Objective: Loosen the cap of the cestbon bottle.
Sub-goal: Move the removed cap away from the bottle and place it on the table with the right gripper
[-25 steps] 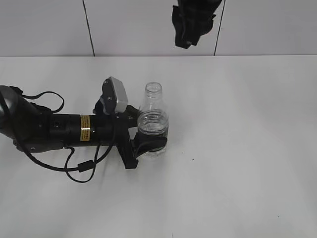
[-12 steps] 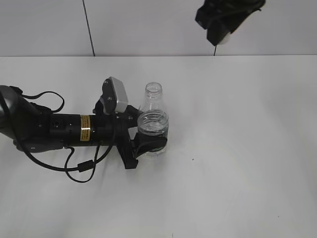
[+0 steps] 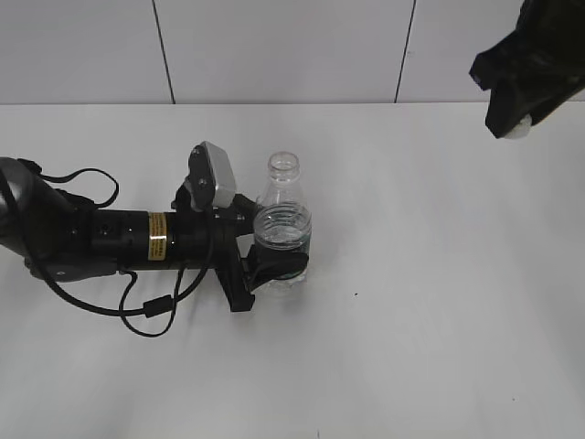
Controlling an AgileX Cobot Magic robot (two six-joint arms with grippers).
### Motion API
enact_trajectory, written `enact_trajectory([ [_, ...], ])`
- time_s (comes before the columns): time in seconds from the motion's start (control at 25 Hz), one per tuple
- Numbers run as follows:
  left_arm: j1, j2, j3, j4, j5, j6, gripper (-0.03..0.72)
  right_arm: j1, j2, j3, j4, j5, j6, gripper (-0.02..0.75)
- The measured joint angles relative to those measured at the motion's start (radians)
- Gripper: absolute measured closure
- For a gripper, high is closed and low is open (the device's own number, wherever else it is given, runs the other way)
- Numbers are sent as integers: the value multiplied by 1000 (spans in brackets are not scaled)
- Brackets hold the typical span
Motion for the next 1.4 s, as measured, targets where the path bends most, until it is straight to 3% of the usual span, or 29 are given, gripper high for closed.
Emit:
enact_trajectory([
  [0.16, 0, 0, 0, 1, 0, 0, 276, -24, -1, 89, 7, -24, 13, 444],
  [0.6, 0, 0, 0, 1, 0, 0, 276, -100, -2, 342, 81, -349, 25, 444],
  [1.08, -7, 9, 8, 3, -70, 0, 276, -101, 181, 365, 157, -503, -11, 444],
  [1.4, -79, 9, 8, -139, -69, 0, 276, -101, 205, 365, 193, -569, -48, 444],
])
